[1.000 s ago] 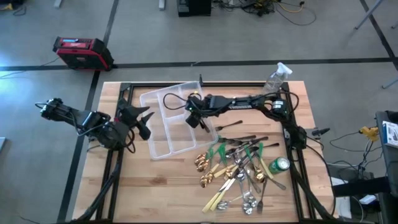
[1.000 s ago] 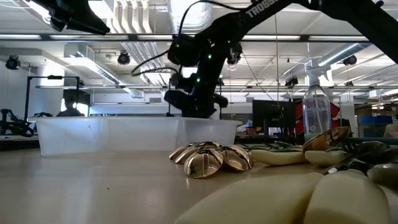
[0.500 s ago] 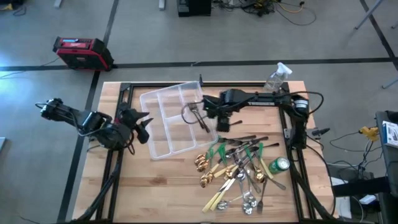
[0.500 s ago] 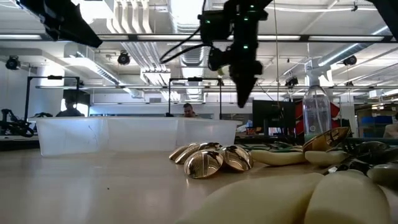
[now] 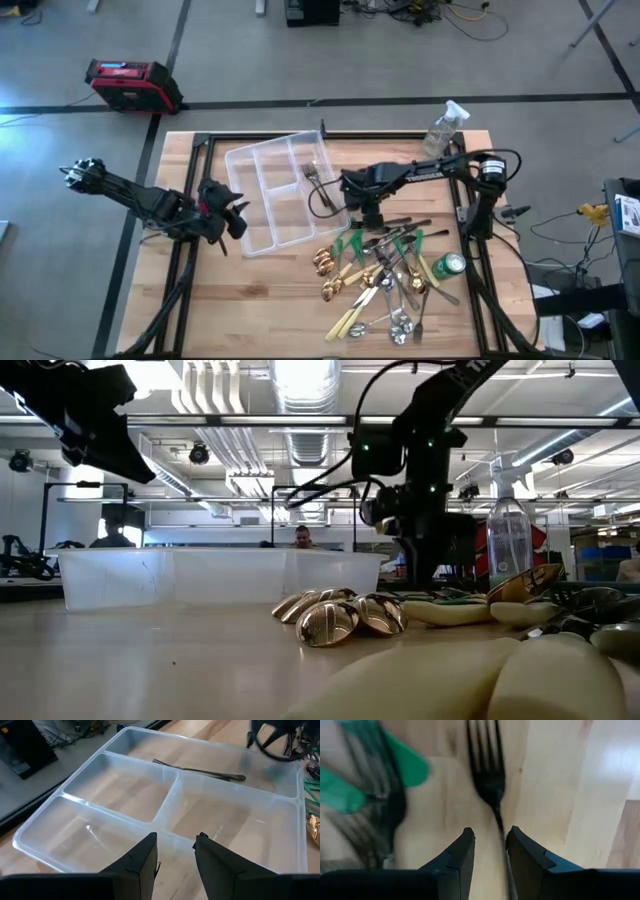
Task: Sort silverware
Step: Put the black fork into the transparent silverware tray
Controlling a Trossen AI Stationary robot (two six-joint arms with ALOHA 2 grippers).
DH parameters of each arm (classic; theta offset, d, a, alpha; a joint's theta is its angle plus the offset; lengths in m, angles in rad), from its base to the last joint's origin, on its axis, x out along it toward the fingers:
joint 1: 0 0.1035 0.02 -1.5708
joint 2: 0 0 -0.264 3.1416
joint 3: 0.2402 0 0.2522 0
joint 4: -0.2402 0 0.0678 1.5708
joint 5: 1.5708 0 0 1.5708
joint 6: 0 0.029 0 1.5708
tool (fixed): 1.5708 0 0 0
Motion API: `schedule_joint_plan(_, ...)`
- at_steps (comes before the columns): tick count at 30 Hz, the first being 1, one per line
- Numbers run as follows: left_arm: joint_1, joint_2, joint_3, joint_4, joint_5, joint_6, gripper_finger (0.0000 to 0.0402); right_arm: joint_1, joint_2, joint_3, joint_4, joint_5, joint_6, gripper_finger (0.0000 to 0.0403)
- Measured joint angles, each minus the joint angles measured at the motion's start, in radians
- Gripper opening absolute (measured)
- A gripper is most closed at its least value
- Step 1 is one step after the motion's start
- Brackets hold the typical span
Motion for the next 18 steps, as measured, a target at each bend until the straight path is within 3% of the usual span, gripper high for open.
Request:
schedule_joint_plan(9, 0.000, 0.005, 0.000, 0.016, 0.000, -0.011, 0.0119, -0.051, 0.000, -0.089, 0.132, -0.050, -0.015, 0.0060)
schedule_joint_plan(15, 0.000, 0.016, 0.000, 0.038, -0.001, -0.011, 0.0119, -0.057, 0.026, -0.099, 0.127, -0.119, -0.011, 0.0008)
schedule_joint_plan(18, 0.000, 0.022, 0.000, 0.045, 0.000, -0.011, 0.0119, -0.057, 0.029, -0.098, 0.117, -0.122, 0.011, 0.0005)
